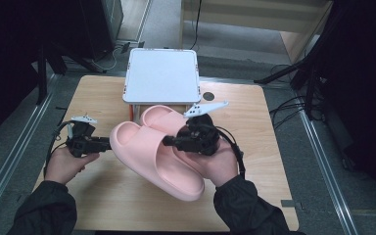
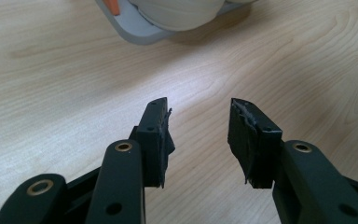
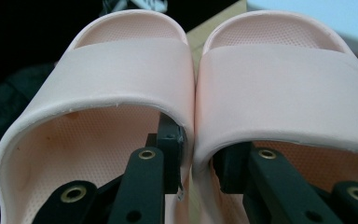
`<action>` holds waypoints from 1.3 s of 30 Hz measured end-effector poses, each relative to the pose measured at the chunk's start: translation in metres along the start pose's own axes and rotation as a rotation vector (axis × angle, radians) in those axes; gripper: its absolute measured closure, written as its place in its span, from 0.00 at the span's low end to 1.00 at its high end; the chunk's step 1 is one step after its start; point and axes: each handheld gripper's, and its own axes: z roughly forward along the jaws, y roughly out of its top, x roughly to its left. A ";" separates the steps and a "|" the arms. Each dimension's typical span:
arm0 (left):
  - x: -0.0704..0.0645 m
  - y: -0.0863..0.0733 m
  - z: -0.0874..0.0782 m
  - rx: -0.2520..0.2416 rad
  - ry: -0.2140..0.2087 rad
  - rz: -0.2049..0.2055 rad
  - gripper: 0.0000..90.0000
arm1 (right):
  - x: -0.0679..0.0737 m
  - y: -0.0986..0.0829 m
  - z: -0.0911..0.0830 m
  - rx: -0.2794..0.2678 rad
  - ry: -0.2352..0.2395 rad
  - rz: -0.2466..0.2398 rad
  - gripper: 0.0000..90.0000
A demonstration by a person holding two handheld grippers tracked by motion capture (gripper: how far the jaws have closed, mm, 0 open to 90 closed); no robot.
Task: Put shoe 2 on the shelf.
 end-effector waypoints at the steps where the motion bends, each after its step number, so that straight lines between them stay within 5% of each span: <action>1: -0.001 -0.001 0.001 -0.001 0.002 -0.001 0.64 | -0.001 0.005 -0.002 -0.009 0.004 0.001 0.84; 9: -0.004 -0.004 0.000 0.008 0.002 -0.002 0.64 | -0.012 0.057 -0.012 -0.063 -0.049 -0.019 0.84; 15: -0.005 -0.003 0.004 -0.004 -0.034 -0.008 0.64 | -0.037 0.097 0.001 -0.075 -0.209 -0.003 0.84; 19: -0.006 -0.002 0.007 0.007 -0.038 0.003 0.64 | -0.054 0.118 0.016 -0.098 -0.305 0.051 0.84; 28: -0.006 -0.001 0.009 0.014 -0.063 0.012 0.64 | -0.083 0.149 0.047 -0.189 -0.439 0.238 0.84; 39: -0.010 0.000 0.010 0.020 -0.085 0.037 0.64 | -0.105 0.165 0.091 -0.162 -0.623 0.342 0.83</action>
